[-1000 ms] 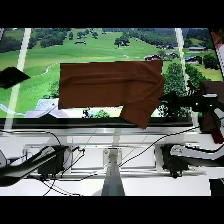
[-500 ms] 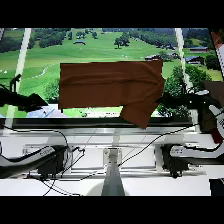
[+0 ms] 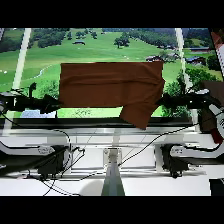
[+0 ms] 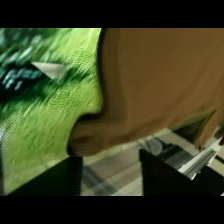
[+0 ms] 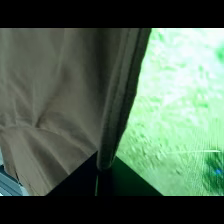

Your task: Fold the clothes and pants, and hang the long-sleeved shirts on hangers.

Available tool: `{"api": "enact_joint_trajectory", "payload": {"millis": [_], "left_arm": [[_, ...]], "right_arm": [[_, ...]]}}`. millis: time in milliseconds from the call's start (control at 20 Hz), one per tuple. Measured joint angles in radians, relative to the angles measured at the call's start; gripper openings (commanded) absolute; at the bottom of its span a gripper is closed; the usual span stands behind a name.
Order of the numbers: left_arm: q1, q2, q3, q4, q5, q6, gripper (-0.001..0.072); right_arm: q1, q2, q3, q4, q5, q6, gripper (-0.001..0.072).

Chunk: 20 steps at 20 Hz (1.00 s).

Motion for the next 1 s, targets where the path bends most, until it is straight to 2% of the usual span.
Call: {"api": "enact_joint_trajectory", "payload": {"millis": [50, 100, 300, 400, 700, 850, 1000], "left_arm": [[0.000, -0.016, -0.001, -0.017, 0.018, 0.021, 0.0035], [0.000, -0.027, -0.002, -0.029, 0.035, 0.044, 0.0013], [0.000, -0.049, 0.019, -0.091, -0.003, 0.166, 0.0012], [0.000, -0.051, 0.057, -0.156, -0.086, 0.220, 0.0011], [-0.005, -0.042, 0.201, -0.352, -0.216, 0.276, 0.0010], [-0.047, -0.039, 0.262, -0.461, -0.185, 0.281, 0.0010], [-0.135, -0.037, 0.299, -0.559, -0.023, 0.283, 0.0010]], "right_arm": [[0.000, 0.000, 0.000, 0.000, 0.001, 0.000, 0.0049], [0.000, 0.000, 0.000, 0.000, 0.002, 0.000, 0.0014], [0.000, 0.006, 0.017, -0.008, 0.047, -0.021, 0.0013], [0.001, 0.021, 0.050, 0.007, 0.116, -0.045, 0.0013], [0.002, 0.100, 0.198, 0.064, 0.207, -0.072, 0.0012], [0.016, 0.119, 0.262, 0.158, 0.143, -0.069, 0.0011], [0.087, 0.124, 0.290, 0.225, -0.032, -0.021, 0.0011]]}}
